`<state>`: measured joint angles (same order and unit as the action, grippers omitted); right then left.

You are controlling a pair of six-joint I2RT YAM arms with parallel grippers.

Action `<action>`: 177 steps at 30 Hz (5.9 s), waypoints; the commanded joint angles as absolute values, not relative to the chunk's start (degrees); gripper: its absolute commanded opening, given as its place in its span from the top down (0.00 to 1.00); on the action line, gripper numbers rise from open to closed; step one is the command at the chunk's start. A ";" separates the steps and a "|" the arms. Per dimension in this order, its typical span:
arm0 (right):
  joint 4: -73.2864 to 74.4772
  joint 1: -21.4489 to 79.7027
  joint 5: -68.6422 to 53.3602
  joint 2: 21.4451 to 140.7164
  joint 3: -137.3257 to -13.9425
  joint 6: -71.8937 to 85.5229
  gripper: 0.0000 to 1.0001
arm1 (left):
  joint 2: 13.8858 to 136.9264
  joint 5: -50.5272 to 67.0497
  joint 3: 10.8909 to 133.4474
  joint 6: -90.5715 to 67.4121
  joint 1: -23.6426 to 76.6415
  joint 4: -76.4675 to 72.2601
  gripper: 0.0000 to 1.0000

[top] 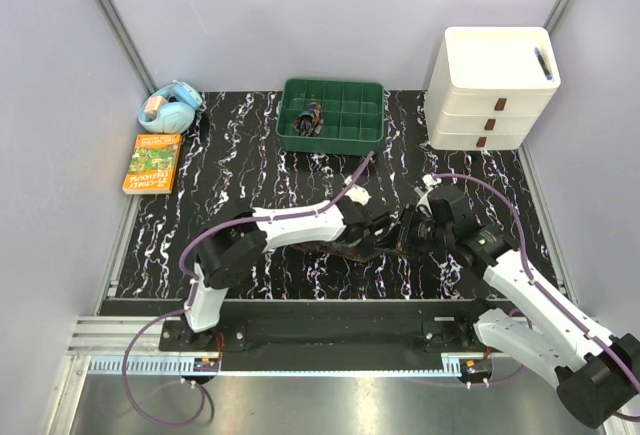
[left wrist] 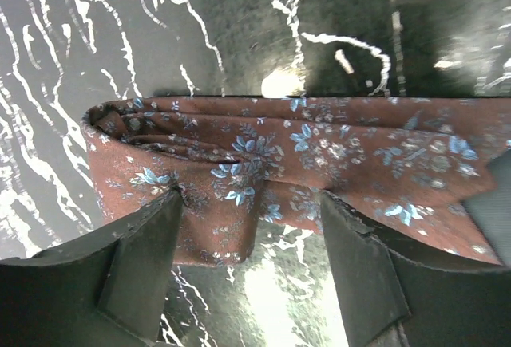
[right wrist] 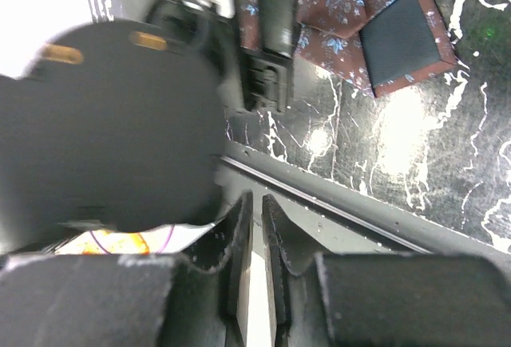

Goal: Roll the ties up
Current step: Roll the tie at the center of the board.

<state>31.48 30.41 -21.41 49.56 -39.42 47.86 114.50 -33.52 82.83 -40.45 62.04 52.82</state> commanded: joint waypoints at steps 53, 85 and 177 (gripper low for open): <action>29.53 41.31 -19.07 127.44 -92.12 41.92 0.73 | 76.54 -15.20 32.25 -50.89 50.45 10.64 1.00; 19.33 42.63 -23.12 121.64 -79.36 45.53 0.74 | 72.97 -14.24 30.59 -48.95 51.85 12.56 0.71; 13.71 36.48 -25.84 89.65 -50.99 44.91 0.76 | 79.70 -5.50 49.28 -27.07 35.75 24.84 0.76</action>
<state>12.05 37.10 -26.44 91.88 -54.00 46.85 78.13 7.40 42.33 -29.85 31.70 14.00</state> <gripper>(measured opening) 0.236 0.288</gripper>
